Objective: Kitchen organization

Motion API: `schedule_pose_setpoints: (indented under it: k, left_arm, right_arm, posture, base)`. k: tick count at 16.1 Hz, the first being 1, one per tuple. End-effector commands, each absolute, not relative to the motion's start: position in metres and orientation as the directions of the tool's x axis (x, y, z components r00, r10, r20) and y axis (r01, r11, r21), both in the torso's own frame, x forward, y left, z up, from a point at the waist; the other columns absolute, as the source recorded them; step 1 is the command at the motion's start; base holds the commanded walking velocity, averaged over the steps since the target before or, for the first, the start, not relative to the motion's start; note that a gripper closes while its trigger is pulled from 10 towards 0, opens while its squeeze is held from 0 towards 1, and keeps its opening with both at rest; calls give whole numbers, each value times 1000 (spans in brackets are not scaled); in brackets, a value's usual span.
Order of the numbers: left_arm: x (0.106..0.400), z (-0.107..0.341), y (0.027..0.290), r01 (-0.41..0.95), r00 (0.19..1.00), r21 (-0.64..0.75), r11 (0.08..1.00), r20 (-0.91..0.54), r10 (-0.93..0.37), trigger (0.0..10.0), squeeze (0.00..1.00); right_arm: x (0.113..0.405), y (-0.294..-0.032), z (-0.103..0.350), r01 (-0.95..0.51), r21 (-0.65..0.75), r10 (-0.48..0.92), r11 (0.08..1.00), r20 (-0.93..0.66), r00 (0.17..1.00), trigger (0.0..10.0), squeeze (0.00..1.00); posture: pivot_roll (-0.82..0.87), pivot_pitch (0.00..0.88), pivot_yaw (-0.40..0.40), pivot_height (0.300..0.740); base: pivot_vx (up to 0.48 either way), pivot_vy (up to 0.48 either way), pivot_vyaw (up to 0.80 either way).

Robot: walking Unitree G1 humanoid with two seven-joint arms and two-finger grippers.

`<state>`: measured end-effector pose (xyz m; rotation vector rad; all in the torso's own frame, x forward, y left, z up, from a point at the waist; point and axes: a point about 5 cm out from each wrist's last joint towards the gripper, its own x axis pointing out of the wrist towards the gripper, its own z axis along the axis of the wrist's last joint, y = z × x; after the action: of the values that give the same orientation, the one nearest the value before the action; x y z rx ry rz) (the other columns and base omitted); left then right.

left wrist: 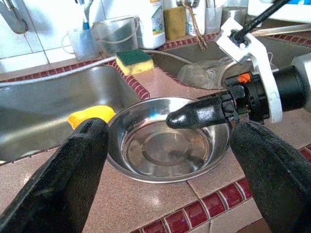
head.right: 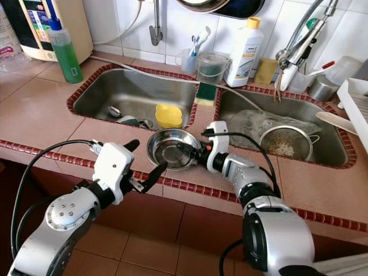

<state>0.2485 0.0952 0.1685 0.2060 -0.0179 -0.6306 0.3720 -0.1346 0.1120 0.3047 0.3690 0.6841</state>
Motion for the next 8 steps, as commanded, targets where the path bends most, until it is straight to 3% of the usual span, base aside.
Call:
schedule_pose_setpoints:
  k: [1,8]
  left_arm:
    - [246,173,94,579,810,206,789,-30,-586,10000,0]
    - [245,173,95,580,809,203,789,-34,-586,10000,0]
  right_arm:
    - [369,-138,106,-537,417,660,733,-247,710,0,0]
    - [368,-141,103,-467,501,626,729,-212,750,0,0]
  posture:
    - [63,80,-84,740]
    - [66,84,-78,740]
  base:
    - [0,0,0]
    - [0,0,0]
